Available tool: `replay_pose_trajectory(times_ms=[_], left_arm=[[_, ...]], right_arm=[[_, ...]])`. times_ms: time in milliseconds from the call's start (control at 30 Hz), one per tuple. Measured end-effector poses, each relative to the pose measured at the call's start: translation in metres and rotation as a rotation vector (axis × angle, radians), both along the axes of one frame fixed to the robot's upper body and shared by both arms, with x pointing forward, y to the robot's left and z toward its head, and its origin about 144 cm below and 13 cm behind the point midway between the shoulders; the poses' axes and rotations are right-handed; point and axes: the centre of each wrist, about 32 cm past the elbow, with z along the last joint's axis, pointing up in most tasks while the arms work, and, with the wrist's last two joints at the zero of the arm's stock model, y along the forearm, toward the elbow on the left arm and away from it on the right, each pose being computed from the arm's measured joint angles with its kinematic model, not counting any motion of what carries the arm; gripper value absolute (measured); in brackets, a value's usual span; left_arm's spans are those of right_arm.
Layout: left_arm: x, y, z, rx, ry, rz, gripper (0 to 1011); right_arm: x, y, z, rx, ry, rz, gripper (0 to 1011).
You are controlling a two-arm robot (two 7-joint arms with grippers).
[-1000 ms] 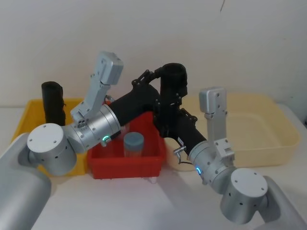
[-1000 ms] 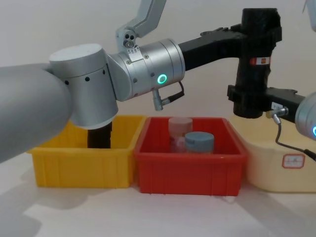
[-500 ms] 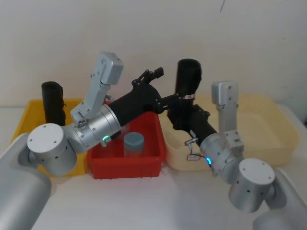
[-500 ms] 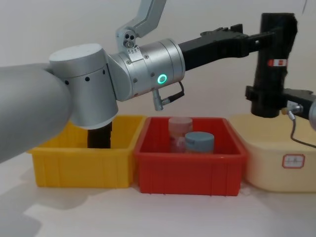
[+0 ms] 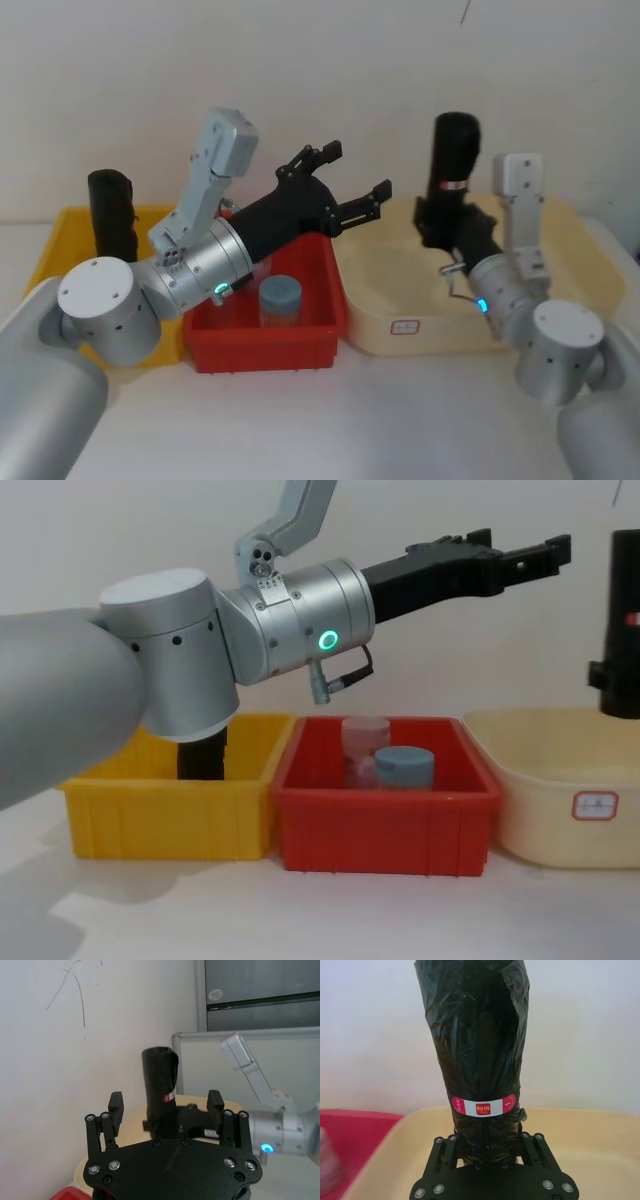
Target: Pick up the garbage bag with the one hand and transfer it to the other hand.
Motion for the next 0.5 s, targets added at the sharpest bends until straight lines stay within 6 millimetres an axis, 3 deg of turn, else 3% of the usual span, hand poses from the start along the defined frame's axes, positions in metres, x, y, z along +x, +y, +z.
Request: replay_pose_trajectory(times_ms=[367,500], left_arm=[[0.0,0.0,0.0,0.0,0.0,0.0,1000],[0.0,0.0,0.0,0.0,0.0,0.0,1000]], right_arm=[[0.004,-0.04,0.008,0.014,-0.008,-0.082,517],[-0.001,-0.051,0.013,0.029,-0.014,-0.089,658]])
